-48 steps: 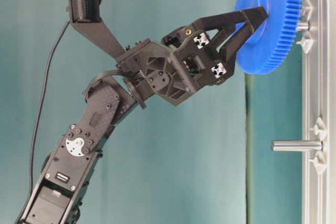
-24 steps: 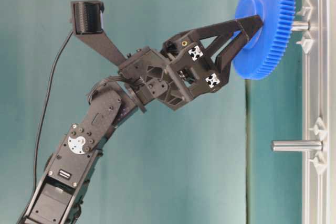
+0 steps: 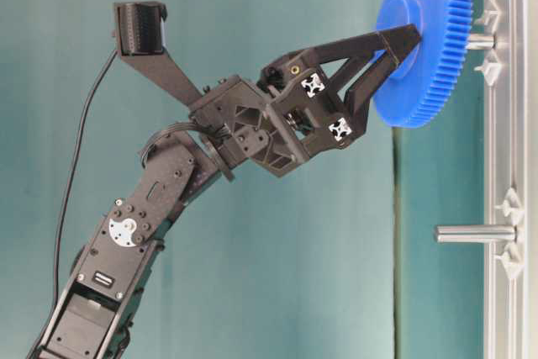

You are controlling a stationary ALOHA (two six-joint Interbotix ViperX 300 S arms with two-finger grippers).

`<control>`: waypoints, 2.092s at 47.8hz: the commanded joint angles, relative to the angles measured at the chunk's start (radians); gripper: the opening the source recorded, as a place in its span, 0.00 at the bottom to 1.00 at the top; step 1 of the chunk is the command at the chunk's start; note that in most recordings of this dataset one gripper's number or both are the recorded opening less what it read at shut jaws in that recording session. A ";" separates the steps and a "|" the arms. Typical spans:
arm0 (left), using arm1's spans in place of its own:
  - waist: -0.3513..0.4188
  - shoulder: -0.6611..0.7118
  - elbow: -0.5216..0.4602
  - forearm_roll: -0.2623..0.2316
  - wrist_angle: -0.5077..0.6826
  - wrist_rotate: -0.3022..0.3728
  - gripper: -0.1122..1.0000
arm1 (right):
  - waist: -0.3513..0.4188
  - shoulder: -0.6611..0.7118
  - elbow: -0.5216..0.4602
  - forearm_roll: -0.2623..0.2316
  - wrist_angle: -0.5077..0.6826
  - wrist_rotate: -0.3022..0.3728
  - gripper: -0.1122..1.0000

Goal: Find the location of the shaft and insert the large gear.
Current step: 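Carry the gear right along the rail toward the right shaft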

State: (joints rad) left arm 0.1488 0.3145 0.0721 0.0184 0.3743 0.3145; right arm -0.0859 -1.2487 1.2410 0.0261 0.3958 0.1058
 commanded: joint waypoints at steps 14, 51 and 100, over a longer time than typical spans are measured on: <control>0.017 -0.015 0.003 0.005 -0.003 -0.058 0.75 | -0.003 0.008 -0.005 0.000 -0.012 0.009 0.10; 0.015 -0.029 0.031 0.008 0.077 -0.071 0.86 | -0.005 0.008 0.003 -0.002 -0.026 0.032 0.10; 0.015 0.035 -0.167 0.008 0.258 -0.037 0.93 | -0.005 0.008 0.006 0.000 -0.026 0.031 0.10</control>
State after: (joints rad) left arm 0.1595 0.3528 -0.0460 0.0199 0.6167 0.2715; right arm -0.0874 -1.2487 1.2563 0.0261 0.3789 0.1289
